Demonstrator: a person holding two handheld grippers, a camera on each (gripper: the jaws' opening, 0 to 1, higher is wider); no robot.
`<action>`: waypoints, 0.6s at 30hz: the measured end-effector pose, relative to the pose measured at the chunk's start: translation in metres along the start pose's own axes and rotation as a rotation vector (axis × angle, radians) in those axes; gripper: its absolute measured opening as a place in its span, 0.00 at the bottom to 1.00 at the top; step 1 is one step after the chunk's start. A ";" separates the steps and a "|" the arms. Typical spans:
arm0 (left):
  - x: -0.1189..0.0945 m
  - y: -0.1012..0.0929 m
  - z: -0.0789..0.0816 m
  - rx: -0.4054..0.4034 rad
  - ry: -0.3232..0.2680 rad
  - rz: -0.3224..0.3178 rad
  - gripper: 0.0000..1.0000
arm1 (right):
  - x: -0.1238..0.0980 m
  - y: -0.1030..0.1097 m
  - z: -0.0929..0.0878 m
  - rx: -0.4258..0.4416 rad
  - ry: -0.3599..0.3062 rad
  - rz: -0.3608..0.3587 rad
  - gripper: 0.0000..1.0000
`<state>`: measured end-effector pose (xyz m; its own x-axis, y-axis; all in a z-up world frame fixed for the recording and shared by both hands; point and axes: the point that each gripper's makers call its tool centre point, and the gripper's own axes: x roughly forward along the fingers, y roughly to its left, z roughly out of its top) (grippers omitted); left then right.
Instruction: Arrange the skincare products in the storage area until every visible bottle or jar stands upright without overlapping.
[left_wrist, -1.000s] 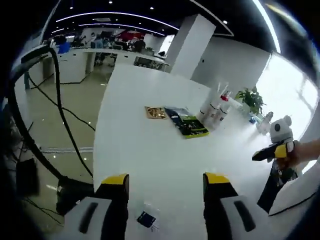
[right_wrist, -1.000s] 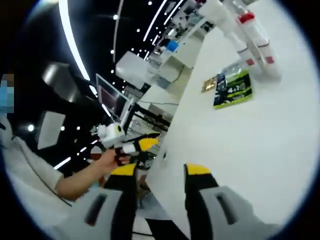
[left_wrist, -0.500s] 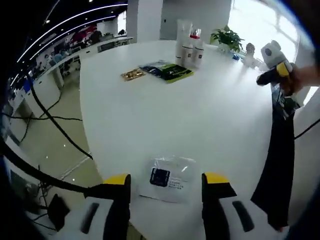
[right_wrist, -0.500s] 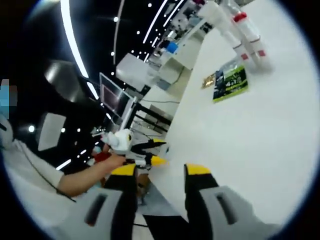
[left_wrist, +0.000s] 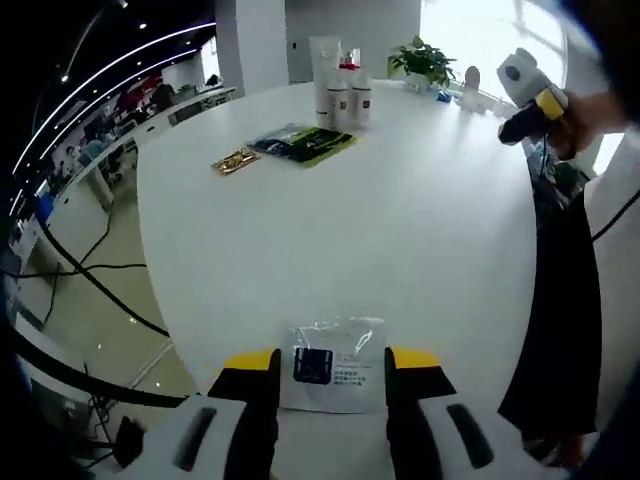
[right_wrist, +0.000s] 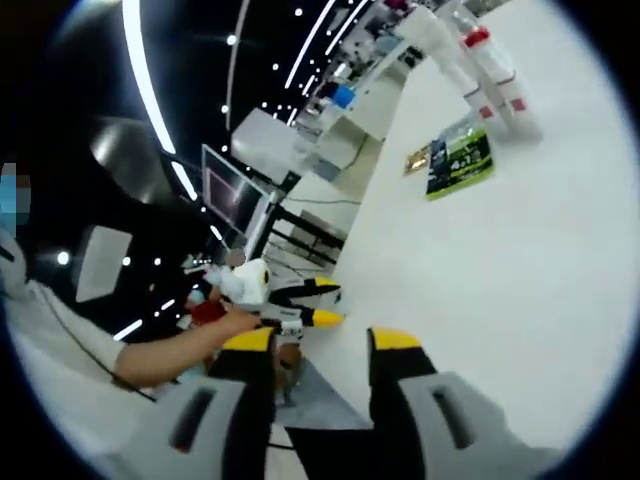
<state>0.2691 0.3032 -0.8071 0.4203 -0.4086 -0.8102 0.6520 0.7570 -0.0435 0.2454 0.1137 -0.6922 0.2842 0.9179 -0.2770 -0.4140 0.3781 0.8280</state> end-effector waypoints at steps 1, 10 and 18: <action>0.000 0.000 0.000 -0.019 0.008 0.011 0.43 | 0.003 0.001 -0.001 0.002 0.002 0.006 0.35; -0.001 -0.022 0.009 -0.145 -0.058 0.008 0.42 | 0.030 0.011 -0.001 0.037 0.016 0.065 0.35; -0.020 -0.056 0.040 -0.244 -0.202 -0.008 0.42 | 0.047 0.001 -0.003 0.089 0.052 0.060 0.36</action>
<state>0.2492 0.2482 -0.7656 0.5487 -0.4897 -0.6776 0.4953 0.8434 -0.2084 0.2553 0.1579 -0.7056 0.2147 0.9445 -0.2485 -0.3495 0.3119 0.8835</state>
